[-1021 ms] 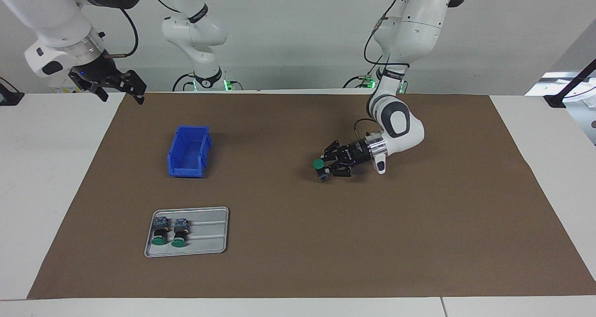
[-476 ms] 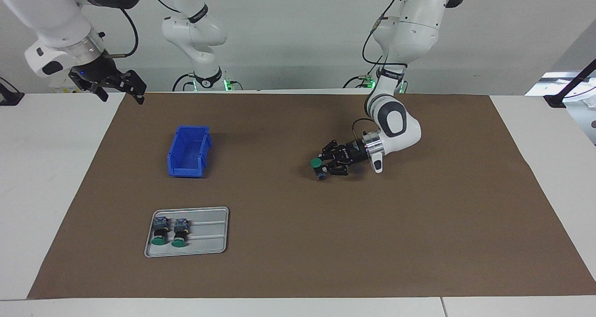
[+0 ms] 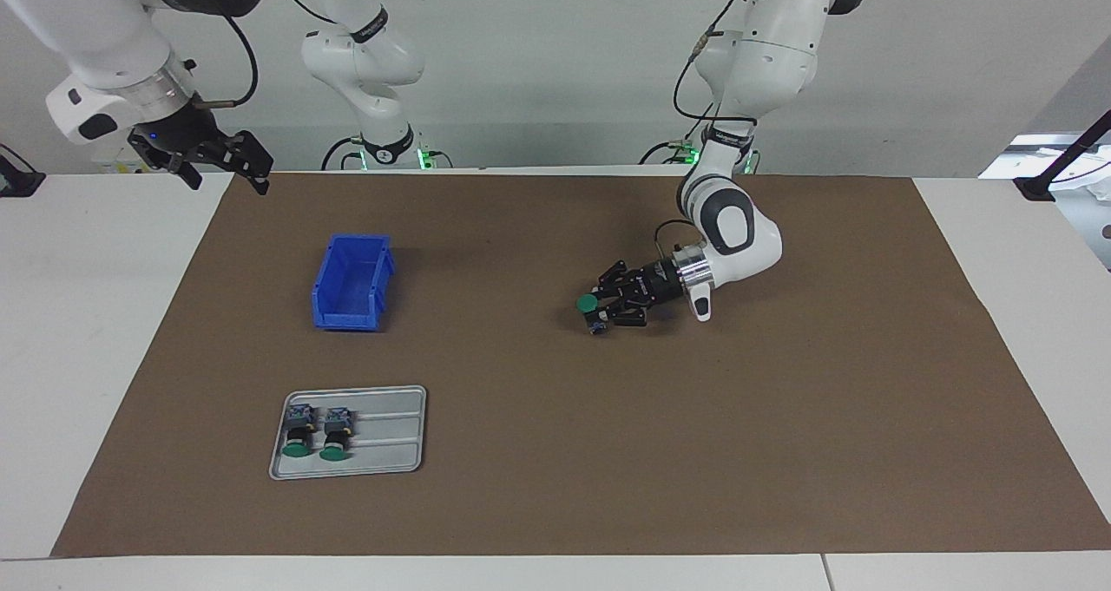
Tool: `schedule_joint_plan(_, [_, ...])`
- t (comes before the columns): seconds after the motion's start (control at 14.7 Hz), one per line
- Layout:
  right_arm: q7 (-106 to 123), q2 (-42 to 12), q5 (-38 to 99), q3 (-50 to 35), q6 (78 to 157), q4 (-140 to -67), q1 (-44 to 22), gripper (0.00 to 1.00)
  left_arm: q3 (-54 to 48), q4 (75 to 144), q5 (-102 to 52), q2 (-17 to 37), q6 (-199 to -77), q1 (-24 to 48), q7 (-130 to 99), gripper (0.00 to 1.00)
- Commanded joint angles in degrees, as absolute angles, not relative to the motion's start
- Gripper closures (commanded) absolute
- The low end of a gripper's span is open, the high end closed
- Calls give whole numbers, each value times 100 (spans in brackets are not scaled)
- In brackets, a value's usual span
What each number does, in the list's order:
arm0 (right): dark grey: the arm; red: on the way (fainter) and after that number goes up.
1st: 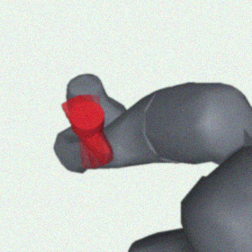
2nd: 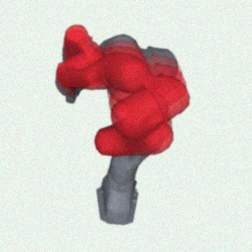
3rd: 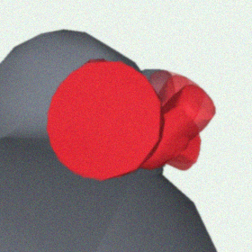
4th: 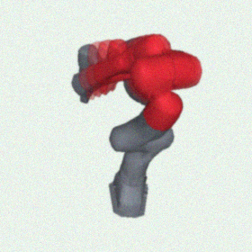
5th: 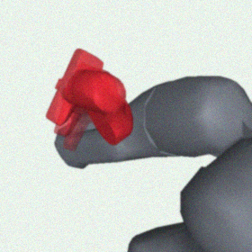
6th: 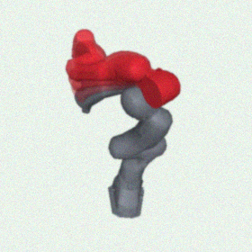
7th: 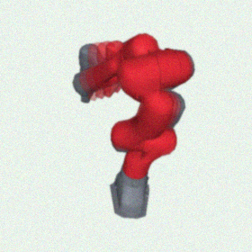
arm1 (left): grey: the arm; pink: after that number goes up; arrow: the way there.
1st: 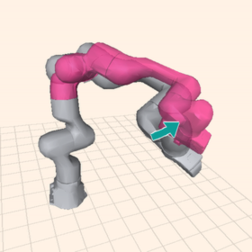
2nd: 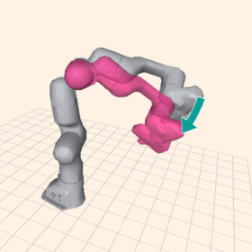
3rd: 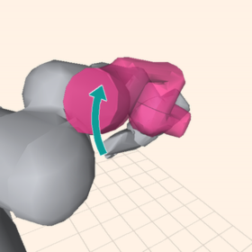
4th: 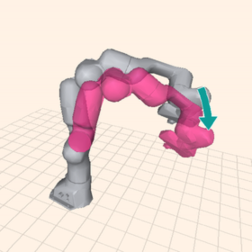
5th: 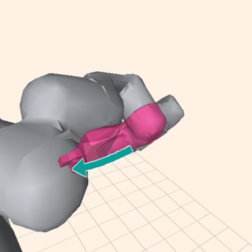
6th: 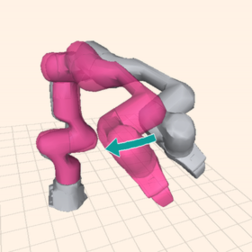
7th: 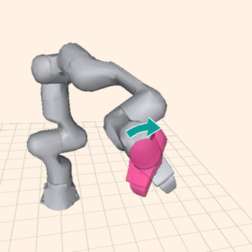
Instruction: Place and press button with both arms
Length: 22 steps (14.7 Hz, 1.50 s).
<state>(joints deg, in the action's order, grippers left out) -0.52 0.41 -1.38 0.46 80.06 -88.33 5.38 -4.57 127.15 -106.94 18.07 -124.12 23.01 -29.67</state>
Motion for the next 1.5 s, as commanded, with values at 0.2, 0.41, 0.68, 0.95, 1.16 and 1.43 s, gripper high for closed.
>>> schedule_joint_plan(0.2, [88,185,-132,44,8086,-9000,554,0,-431,12814,-10837,1749,-12639,2408,-2865,83])
schedule_joint_plan(0.41, [88,185,-132,44,8086,-9000,554,0,-422,12814,-10837,1749,-12630,2417,-2865,81])
schedule_joint_plan(0.68, [88,185,-132,44,8086,-9000,554,0,-422,12814,-10837,1749,-12656,2400,-2856,71])
schedule_joint_plan(0.95, [88,185,-132,44,8086,-9000,554,0,-422,12814,-10837,1740,-12656,2356,-2856,56])
schedule_joint_plan(1.16, [88,185,-132,44,8086,-9000,554,0,-422,12814,-10837,1740,-12700,2355,-2856,46])
schedule_joint_plan(1.43, [88,185,-132,44,8086,-9000,554,0,-413,12814,-10837,1723,-12823,2390,-2874,0])
